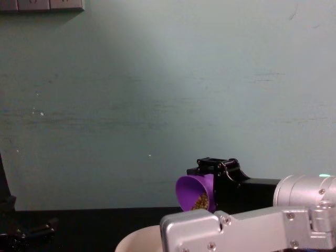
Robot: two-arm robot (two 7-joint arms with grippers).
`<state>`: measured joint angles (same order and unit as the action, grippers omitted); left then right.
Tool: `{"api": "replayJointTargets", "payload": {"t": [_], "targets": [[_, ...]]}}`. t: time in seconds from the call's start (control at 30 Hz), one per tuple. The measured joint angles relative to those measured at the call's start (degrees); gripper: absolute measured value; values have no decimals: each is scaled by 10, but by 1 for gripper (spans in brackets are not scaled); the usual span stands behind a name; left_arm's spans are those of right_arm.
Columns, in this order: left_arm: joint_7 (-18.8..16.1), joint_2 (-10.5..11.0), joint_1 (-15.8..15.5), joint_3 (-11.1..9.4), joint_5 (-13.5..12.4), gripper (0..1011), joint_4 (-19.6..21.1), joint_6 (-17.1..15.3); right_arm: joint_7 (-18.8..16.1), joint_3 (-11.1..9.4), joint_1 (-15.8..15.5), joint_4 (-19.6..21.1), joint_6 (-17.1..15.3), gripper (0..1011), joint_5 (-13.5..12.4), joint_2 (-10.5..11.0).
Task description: Pick up the cup and pour the mung beans from the cup into the bowl.
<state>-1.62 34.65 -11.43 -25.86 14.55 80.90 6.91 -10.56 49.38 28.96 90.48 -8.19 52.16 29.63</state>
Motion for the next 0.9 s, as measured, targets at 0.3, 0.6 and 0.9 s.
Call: {"api": "replayJointTargets", "payload": {"t": [0.3, 0.6, 0.9], "targets": [[0, 0, 0, 0, 0, 1000, 0, 0, 1, 4, -1, -2, 1, 732, 41, -1], [0, 0, 0, 0, 0, 1000, 0, 0, 3, 8, -2, -5, 4, 732, 75, -4], [0, 0, 0, 0, 0, 1000, 0, 0, 4, 11, -4, -8, 4, 732, 113, -5]]}}
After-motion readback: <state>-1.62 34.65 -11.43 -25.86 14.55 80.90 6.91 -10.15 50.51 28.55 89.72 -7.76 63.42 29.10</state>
